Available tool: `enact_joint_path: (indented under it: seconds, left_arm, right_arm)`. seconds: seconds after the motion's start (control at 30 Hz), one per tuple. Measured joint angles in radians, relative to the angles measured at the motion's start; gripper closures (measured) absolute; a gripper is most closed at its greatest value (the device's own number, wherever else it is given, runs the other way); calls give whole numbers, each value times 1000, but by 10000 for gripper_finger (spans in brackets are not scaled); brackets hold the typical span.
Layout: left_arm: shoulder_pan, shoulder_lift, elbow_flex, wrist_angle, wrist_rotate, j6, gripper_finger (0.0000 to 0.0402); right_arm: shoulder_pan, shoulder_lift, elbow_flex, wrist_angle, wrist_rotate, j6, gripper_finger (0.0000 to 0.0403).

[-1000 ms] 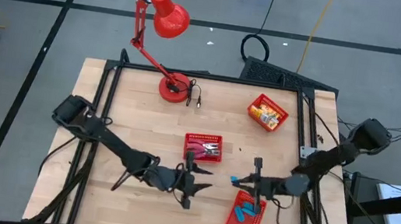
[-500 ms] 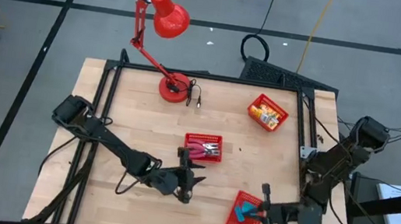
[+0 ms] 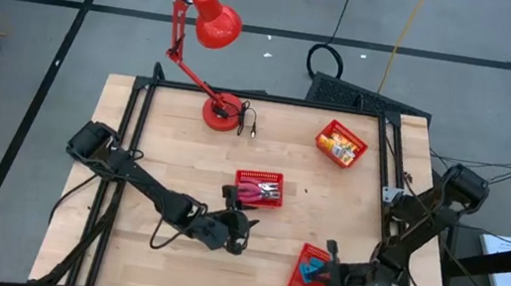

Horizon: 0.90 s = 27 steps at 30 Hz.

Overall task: Pick & Place School Supplies
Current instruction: Put the blue eraser into the bottom red bin, then return to Home Position

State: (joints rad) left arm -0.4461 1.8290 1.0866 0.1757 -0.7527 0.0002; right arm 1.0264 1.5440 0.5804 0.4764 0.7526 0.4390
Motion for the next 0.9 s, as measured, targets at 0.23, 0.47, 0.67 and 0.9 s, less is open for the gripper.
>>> enact_joint_path:
  seconds: [0.23,0.47,0.67,0.9]
  left_arm:
    - [0,0,0,0,-8,-7,229]
    - [-8,1,0,0,-9,-10,229]
    - [-14,-3,-1,-2,-18,23,229]
    - [-36,-218,-1,-207,-45,9,229]
  right_arm:
    - [-9,43,0,-12,-94,66,398]
    - [-25,40,0,-10,-179,87,312]
    - [-50,28,0,42,-170,-27,205]
    - [-100,-162,-1,53,-114,-298,153]
